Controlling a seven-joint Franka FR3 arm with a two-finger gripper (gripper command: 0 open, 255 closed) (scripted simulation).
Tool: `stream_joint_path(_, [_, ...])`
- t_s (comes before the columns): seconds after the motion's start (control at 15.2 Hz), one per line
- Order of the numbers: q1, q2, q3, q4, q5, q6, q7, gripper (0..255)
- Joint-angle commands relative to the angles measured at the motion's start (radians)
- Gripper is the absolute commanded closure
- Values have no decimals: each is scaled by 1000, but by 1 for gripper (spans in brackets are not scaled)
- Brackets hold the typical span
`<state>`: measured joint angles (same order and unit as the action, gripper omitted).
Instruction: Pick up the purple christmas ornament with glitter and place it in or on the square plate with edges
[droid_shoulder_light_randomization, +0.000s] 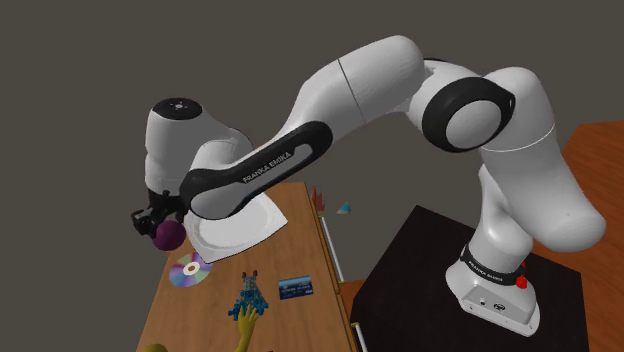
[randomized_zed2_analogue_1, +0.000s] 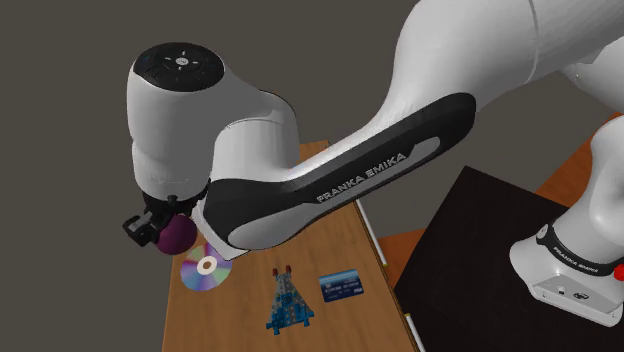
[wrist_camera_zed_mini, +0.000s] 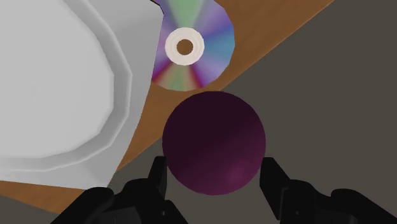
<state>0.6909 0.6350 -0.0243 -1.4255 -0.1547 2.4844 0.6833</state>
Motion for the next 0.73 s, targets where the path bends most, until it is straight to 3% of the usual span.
stream_joint_path(0.0, [-30, -51, 3, -79, 9, 32, -32, 255])
stream_joint_path(0.66, [-216, -254, 29, -375, 99, 139, -256, 255])
